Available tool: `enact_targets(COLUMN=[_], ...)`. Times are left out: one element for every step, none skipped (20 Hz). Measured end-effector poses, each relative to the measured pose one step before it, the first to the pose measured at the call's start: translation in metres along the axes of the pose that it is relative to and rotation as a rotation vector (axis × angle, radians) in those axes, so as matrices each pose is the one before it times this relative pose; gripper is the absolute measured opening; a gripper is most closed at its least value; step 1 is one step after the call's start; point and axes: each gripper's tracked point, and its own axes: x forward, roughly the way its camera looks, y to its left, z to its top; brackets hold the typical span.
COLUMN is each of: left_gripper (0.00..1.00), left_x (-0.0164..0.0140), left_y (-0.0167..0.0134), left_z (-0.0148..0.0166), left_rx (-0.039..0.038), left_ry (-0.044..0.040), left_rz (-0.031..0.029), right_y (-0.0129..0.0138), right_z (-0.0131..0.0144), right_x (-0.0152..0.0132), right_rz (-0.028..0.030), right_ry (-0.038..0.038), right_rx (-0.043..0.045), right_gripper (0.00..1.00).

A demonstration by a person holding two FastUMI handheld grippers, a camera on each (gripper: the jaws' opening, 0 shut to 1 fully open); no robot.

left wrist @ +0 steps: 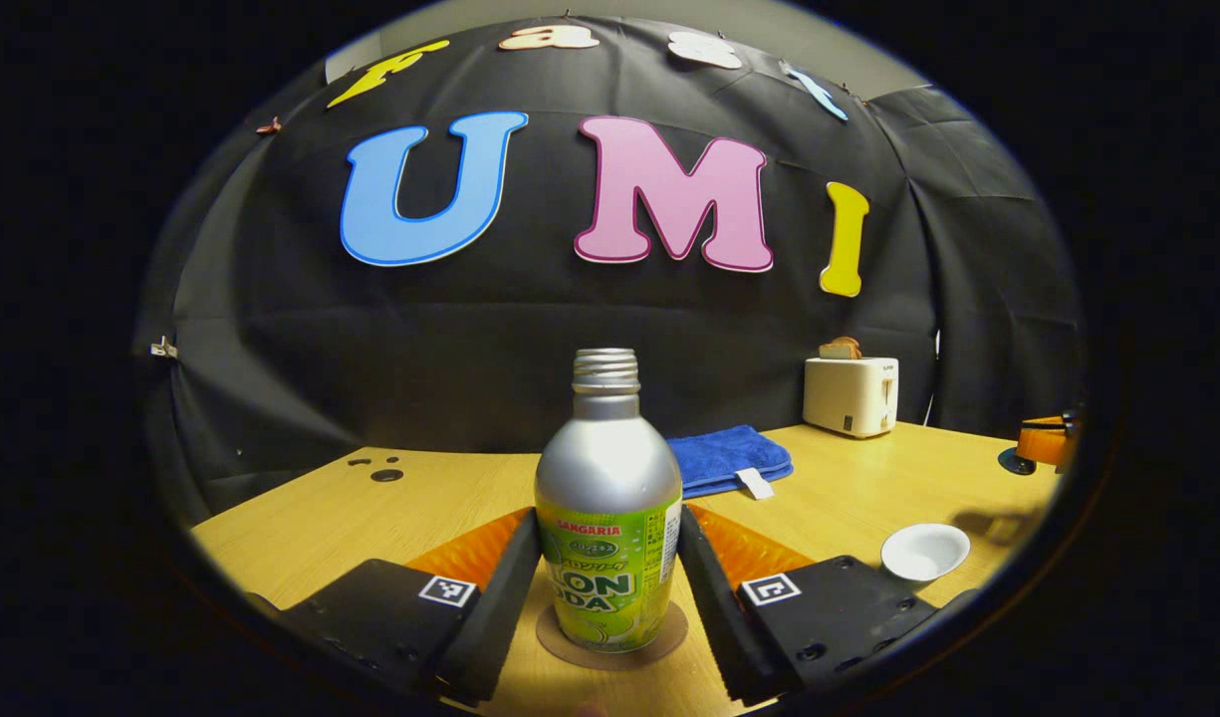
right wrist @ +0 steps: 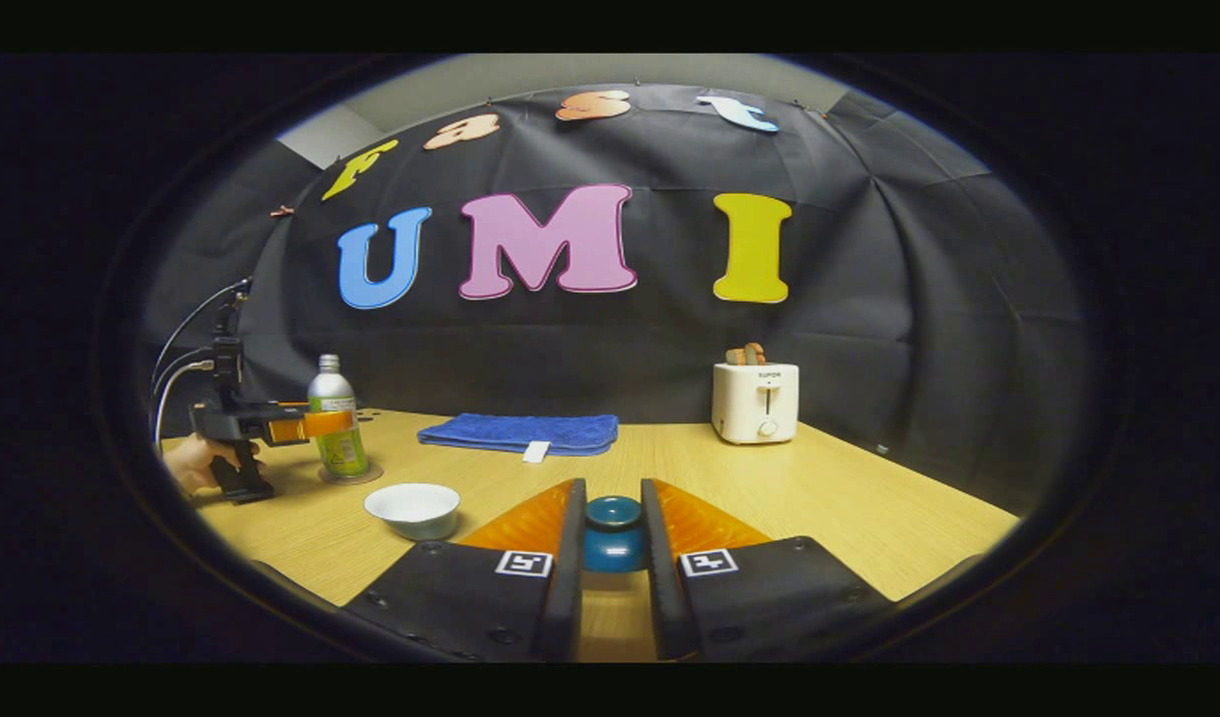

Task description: Open the teacup lid with one hand, grasp the water bottle and pour water into the teacup with the other hand; after pouring, place the water bottle on the coaster and then close the teacup lid.

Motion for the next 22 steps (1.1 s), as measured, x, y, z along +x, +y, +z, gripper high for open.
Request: enact_targets(left_gripper=[0.82, 0.83, 0.83, 0.84, 0.84, 0.86, 0.87, 0.88, 0.88, 0.89, 0.89, 0.89, 0.89, 0.89, 0.89, 0.89, 0.89, 0.89, 0.89, 0.89, 0.89, 0.89], left_x=[0.00018, -0.00018, 0.00018, -0.00091, 0.00057, -0.00011, -0.00036, -0.00124, -0.00034, -0.00107, -0.00071, -0.00349, -0.00326, -0.00307, -0.00373, -0.00411, -0.00286, -0.00478, -0.00461, -0.00646, -0.0058, -0.00528], left_y=[0.00099, 0.00028, 0.00057, -0.00072, 0.00188, 0.00125, 0.00056, -0.00003, 0.00095, -0.00022, -0.00053, -0.00145, -0.0015, -0.00052, 0.00104, -0.00132, 0.00078, -0.00077, 0.00016, 0.00028, 0.00095, -0.00057], left_z=[-0.00104, -0.00151, -0.00111, -0.00093, -0.00042, 0.00118, 0.00045, 0.00106, -0.0004, -0.00057, 0.00007, -0.00118, -0.00091, -0.00023, 0.00029, 0.00017, -0.00106, -0.0014, -0.00192, -0.00176, 0.00411, 0.00119], left_rx=[0.00085, 0.00034, -0.00129, -0.00075, 0.00065, -0.00086, -0.00323, -0.00412, -0.00261, -0.0029, -0.00535, -0.00713, -0.00961, -0.00962, -0.00409, -0.00638, -0.00751, -0.00551, -0.00075, -0.00086, 0.00843, 0.00845], left_ry=[-0.00115, 0.0046, 0.00577, 0.00643, 0.00268, -0.00353, -0.00395, -0.00321, 0.00054, 0.00161, 0.00347, 0.00619, 0.00343, 0.00275, 0.00591, 0.00112, -0.0003, -0.00051, 0.00317, 0.00168, -0.01723, -0.01425], left_rz=[0.00178, 0.00451, 0.00373, 0.00162, 0.00821, 0.00633, 0.00461, 0.00262, 0.00341, -0.00055, -0.00412, -0.00491, -0.00471, -0.00196, 0.00477, -0.00175, -0.00451, -0.00527, -0.00313, 0.00029, -0.0026, -0.00299], right_y=[0.00001, -0.00004, -0.00004, 0.00046, -0.0003, 0.00034, -0.0004, -0.00008, 0.0001, 0.00033, -0.00031, 0.00017, -0.00021, 0.0001, 0.00013, 0.00008, -0.00004, 0.00341, 0.00516, 0.00534, 0.00543, 0.00661], right_z=[-0.00035, 0.00017, 0.00002, 0.00019, -0.00019, 0.00013, -0.00015, 0.00021, 0.00009, 0.00015, -0.00017, -0.00013, -0.00001, -0.00011, 0.00051, -0.00032, -0.00059, 0.00054, -0.00041, -0.00032, 0.00024, -0.0005], right_x=[-0.00026, 0.00008, -0.00004, 0.00012, 0.00019, -0.00016, -0.00011, 0.00017, 0.00011, 0.00009, -0.00017, -0.00017, 0.00032, -0.00003, 0.00024, -0.00049, -0.0002, -0.00086, -0.0009, 0.00036, 0.00185, -0.00031], right_rz=[-0.00008, 0.0002, -0.00021, 0.00006, -0.00006, 0.00013, -0.00013, -0.00002, -0.00001, -0.00001, 0.00004, 0.00008, -0.00005, 0.00005, 0.00013, 0.00046, 0.00074, 0.01136, 0.01962, 0.0184, 0.01609, 0.01716], right_ry=[0.00047, -0.00027, 0.00025, -0.00035, 0.00042, -0.00033, 0.0003, -0.00028, 0.00039, -0.0003, 0.00036, -0.00018, 0.00019, -0.00022, 0.00011, -0.0002, -0.00032, 0.00112, -0.00092, 0.00275, -0.0026, 0.00117], right_rx=[0.00027, -0.00028, 0.00022, -0.00016, 0.00021, -0.00018, 0.00022, -0.00027, 0.00026, -0.00021, 0.0002, -0.0001, 0.00021, -0.00012, 0.00009, 0.00004, -0.0001, 0.00234, -0.00101, 0.00006, 0.0014, -0.00034], right_gripper=[0.27, 0.27, 0.27, 0.27, 0.27, 0.27, 0.27, 0.27, 0.27, 0.27, 0.27, 0.27, 0.32, 0.27, 0.32, 0.27, 0.27, 0.27, 0.32, 0.27, 0.27, 0.27])
